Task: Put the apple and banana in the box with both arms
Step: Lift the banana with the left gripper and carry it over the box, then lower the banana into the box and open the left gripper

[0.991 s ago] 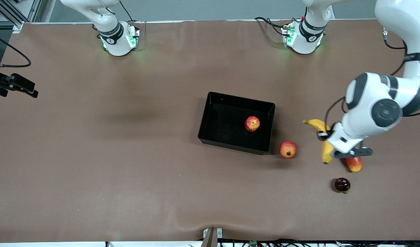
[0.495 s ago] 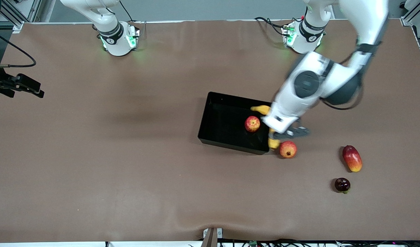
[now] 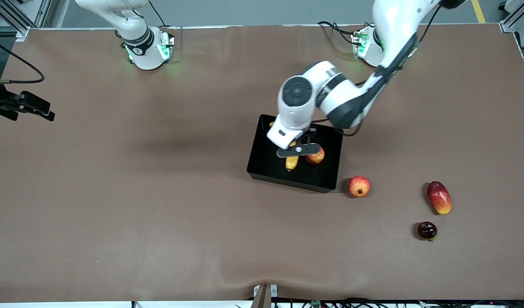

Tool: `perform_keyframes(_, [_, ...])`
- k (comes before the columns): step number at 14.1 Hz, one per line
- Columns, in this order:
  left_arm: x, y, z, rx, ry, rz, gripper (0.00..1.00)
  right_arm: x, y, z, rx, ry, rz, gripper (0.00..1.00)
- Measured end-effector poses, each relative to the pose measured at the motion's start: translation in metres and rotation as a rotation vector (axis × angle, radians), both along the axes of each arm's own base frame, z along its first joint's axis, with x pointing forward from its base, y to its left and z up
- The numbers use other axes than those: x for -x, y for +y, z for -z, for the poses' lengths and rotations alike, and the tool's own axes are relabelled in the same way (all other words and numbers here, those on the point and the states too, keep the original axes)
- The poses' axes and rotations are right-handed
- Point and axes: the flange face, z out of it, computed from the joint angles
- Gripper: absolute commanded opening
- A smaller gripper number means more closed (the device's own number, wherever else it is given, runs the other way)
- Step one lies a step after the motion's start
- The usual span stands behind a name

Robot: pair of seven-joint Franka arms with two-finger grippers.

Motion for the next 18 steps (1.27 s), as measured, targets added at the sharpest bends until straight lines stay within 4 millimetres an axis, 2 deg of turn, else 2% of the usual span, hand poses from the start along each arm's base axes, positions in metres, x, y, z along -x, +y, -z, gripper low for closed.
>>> perform_keyframes(3, [0.002,-0.011,0.036,-0.013,-0.001,0.037,0.0,0.001,0.0,0.001,-0.001,0.013,0.001,1.0])
perform_keyframes(8, [-0.002,-0.014,0.079,0.004,-0.016,0.072,0.0,0.002,-0.001,0.001,-0.001,0.014,0.003,1.0])
perform_keyframes(11, [0.002,-0.018,0.109,0.013,-0.002,0.092,0.02,0.002,-0.001,0.001,-0.001,0.014,0.003,1.0])
perform_keyframes(12, [0.005,-0.019,0.118,0.012,0.009,0.095,0.09,0.002,-0.001,0.001,-0.001,0.014,0.003,1.0])
perform_keyframes(13, [0.007,-0.019,0.125,0.012,0.018,0.097,0.31,0.002,-0.001,0.001,-0.001,0.014,0.003,1.0])
perform_keyframes(14, [0.007,-0.02,0.128,0.012,0.023,0.096,0.84,0.002,-0.001,0.001,-0.001,0.014,0.003,1.0])
perform_keyframes(15, [0.007,-0.02,0.128,0.013,0.021,0.096,1.0,0.002,-0.001,0.001,-0.001,0.014,0.003,1.0])
perform_keyframes(18, [-0.006,-0.012,0.126,0.003,-0.003,0.086,1.0,0.002,-0.001,0.001,-0.001,0.014,0.003,1.0])
